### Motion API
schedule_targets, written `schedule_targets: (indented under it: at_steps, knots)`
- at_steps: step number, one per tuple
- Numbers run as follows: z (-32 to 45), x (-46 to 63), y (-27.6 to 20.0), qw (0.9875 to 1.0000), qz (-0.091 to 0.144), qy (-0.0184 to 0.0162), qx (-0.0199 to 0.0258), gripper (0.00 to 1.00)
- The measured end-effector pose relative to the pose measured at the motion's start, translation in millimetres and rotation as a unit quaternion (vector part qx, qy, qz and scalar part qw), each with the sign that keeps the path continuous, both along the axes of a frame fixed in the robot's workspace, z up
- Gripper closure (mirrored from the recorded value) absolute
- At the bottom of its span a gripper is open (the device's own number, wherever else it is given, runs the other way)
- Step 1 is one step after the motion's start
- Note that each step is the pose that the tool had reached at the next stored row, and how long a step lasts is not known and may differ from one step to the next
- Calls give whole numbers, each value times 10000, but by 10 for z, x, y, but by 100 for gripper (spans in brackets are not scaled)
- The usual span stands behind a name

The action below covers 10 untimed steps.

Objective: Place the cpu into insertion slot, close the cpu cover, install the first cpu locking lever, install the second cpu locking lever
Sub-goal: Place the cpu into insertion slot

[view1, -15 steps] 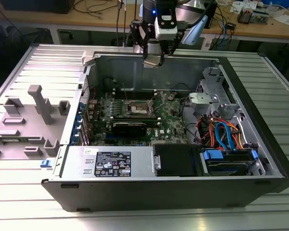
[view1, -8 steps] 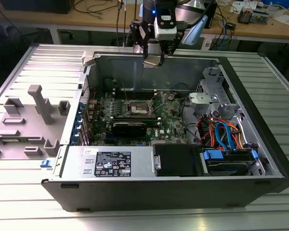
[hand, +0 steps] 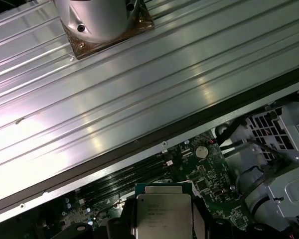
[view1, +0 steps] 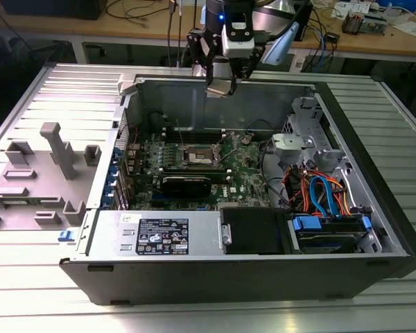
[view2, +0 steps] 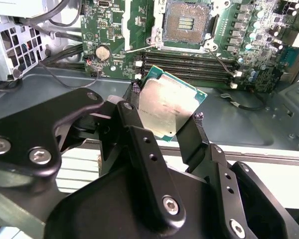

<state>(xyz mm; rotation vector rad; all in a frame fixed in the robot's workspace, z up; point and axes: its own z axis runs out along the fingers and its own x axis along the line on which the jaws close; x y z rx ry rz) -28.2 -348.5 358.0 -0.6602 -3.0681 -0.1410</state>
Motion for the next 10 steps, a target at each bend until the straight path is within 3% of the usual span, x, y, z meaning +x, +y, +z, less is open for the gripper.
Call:
schedule_targets:
  at_steps: [4,10]
  knots:
    - [-2,0,0,9998,-179,0,0,46]
    - [-10,0,0,9983,-588,0,0,46]
